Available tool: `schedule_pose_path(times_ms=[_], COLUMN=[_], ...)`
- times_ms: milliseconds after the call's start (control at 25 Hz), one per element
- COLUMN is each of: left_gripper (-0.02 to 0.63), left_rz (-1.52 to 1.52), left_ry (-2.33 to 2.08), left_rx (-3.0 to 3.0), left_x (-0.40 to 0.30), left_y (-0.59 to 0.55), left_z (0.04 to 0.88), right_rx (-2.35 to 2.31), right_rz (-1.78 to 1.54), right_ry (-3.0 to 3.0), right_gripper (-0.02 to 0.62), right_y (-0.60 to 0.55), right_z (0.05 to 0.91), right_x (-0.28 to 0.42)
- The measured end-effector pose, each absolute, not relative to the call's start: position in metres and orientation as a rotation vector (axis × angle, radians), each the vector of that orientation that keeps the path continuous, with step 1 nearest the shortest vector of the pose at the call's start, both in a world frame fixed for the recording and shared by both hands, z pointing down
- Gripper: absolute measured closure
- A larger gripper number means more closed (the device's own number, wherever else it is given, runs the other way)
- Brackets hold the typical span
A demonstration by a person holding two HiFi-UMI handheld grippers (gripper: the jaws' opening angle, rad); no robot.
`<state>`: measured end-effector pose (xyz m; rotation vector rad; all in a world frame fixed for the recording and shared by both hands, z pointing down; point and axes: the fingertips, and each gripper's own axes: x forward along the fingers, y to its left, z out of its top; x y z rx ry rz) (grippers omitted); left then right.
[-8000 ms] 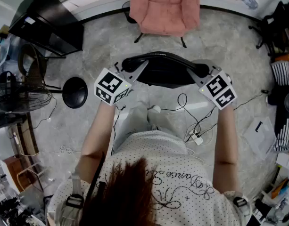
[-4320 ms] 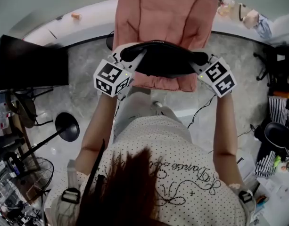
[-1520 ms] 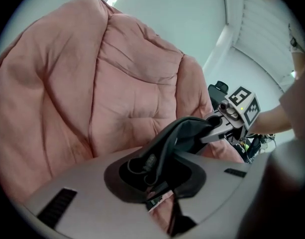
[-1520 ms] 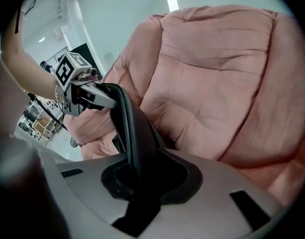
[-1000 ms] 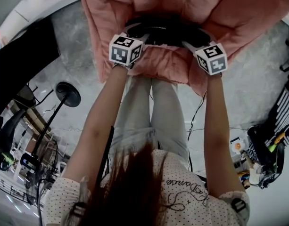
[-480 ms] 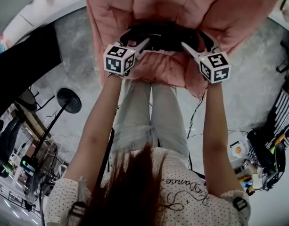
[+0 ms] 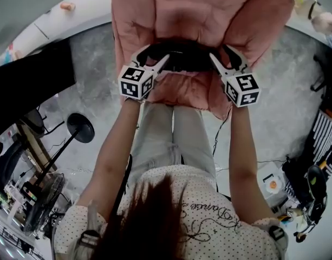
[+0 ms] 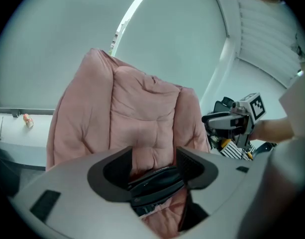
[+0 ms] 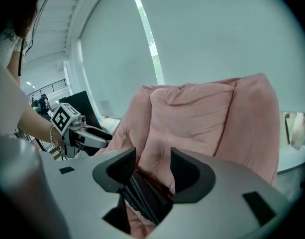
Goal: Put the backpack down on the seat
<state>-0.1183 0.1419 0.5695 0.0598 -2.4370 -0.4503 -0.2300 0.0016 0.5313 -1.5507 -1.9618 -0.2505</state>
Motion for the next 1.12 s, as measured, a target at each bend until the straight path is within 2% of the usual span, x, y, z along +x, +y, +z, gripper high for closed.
schedule_pose_path(times_ms=[120, 200, 320, 440, 640, 1120], left_gripper=[0.356, 0.39, 0.491, 0.571, 0.595, 0.6], left_rz=[-0.454, -0.449, -0.428, -0.399, -0.333, -0.237], left_ry=[-2.479, -2.509, -2.553, -2.591, -2.66, -2.856], left_rx=[0.027, 0.01, -0.008, 0.002, 0.0, 0.038], left_x=[-0.113, -0.107, -0.099, -0.098, -0.091, -0.099], left_y=[0.144, 0.147, 0.152, 0.155, 0.157, 0.159], left_z=[0.545, 0.527, 0.504, 0.485, 0.452, 0.351], right_rx=[-1.551, -1.539, -1.481, -1.461, -1.481, -1.533], right_rz=[-0.211, -0.184, -0.152, -0.147, -0.146, -0.147], right_ry=[-2.014, -2.069, -2.203, -2.279, -2.313, -2.433], right_gripper=[0.379, 0.416, 0.537, 0.572, 0.583, 0.584], right_y=[-0.002, -0.005, -0.013, -0.019, -0.025, -0.024], right_z=[0.504, 0.483, 0.451, 0.426, 0.399, 0.317], right_x=[-0.226, -0.225, -0.228, -0.227, -0.213, -0.206])
